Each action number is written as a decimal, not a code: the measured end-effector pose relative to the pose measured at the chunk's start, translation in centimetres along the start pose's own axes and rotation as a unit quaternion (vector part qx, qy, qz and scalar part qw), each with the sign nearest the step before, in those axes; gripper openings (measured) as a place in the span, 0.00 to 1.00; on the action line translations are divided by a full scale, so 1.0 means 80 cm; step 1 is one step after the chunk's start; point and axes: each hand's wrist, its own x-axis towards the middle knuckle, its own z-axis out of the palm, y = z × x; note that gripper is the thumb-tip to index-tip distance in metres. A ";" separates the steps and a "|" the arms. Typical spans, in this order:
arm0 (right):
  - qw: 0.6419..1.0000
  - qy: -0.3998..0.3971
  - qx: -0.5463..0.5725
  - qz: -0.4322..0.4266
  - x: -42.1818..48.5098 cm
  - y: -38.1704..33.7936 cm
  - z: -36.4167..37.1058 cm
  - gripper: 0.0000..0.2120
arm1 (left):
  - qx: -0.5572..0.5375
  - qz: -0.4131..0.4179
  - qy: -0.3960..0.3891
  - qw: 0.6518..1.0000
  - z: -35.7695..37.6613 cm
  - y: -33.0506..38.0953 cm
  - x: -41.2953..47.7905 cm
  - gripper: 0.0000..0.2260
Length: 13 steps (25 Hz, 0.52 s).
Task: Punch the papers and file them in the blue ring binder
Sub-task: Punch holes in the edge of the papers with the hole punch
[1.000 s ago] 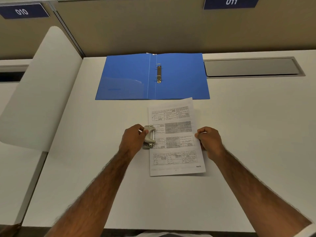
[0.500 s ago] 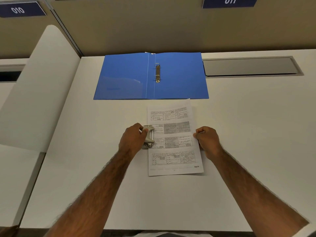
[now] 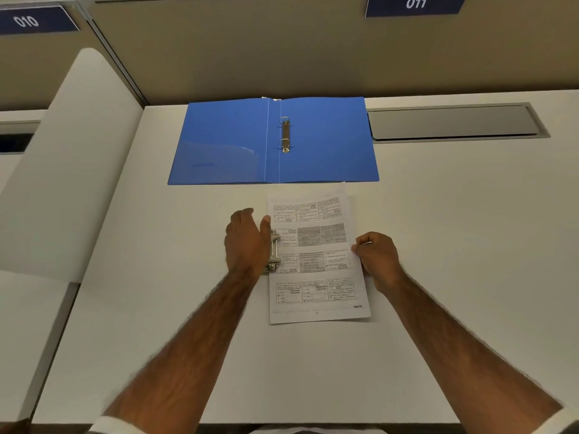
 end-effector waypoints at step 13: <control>1.000 -0.002 -0.004 0.004 0.004 0.003 0.000 0.05 | 0.121 -0.066 -0.051 0.989 0.039 0.021 0.035 0.30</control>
